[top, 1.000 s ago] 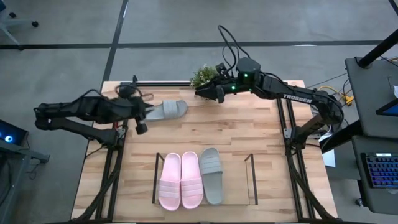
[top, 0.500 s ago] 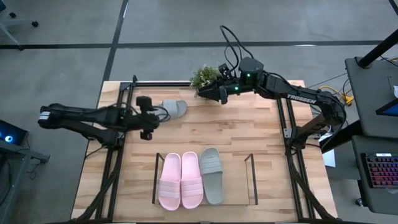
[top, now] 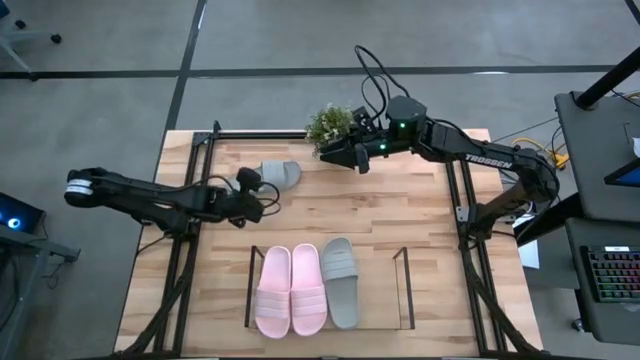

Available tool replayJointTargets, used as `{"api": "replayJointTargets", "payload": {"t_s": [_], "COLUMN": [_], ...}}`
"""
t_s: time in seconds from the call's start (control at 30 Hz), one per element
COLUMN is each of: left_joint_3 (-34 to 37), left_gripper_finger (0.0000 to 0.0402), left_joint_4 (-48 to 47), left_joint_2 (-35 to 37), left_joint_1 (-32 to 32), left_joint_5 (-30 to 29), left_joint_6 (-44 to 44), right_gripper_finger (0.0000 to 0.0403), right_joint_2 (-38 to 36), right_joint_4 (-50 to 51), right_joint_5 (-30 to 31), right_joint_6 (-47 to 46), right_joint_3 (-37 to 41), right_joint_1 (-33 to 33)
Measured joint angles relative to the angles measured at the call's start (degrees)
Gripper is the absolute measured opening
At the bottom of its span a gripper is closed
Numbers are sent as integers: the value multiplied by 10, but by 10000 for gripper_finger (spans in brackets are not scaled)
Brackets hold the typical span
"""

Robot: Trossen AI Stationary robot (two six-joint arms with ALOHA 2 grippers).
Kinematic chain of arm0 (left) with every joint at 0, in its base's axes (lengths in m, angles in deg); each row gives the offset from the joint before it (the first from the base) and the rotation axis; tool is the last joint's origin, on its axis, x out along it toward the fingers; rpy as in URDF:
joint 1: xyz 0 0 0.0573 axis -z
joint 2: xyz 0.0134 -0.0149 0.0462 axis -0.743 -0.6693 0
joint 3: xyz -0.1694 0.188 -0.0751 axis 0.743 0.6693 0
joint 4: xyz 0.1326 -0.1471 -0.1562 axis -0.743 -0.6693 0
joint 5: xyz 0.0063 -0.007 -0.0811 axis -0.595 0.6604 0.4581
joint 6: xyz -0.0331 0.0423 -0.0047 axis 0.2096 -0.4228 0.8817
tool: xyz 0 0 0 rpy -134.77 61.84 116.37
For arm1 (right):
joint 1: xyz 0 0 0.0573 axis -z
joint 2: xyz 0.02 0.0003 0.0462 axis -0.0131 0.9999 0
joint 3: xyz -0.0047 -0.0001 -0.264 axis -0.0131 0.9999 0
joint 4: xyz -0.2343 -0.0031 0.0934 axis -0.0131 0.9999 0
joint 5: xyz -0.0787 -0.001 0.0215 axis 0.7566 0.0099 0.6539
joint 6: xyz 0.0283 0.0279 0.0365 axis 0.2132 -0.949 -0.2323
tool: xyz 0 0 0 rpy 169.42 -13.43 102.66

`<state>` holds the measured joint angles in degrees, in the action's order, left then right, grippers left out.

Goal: Pick and place slides into the shelf
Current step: Put the gray slide on the shelf

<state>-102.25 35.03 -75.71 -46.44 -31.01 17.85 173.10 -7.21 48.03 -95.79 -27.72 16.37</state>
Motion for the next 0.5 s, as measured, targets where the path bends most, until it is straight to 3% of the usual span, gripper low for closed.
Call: {"api": "replayJointTargets", "payload": {"t_s": [0.27,0.5], "left_joint_3": [61,62], "left_gripper_finger": [241,241], "left_joint_4": [138,159], "left_joint_2": [6,7], "left_joint_1": [-86,-169], "left_joint_5": [6,115], "left_joint_6": [-106,-129], "right_gripper_finger": [233,233], "right_joint_2": [-36,-61], "right_joint_4": [11,20], "right_joint_5": [25,33], "right_joint_6": [-4,-17], "right_joint_3": [0,0], "right_joint_1": [0,0]}}
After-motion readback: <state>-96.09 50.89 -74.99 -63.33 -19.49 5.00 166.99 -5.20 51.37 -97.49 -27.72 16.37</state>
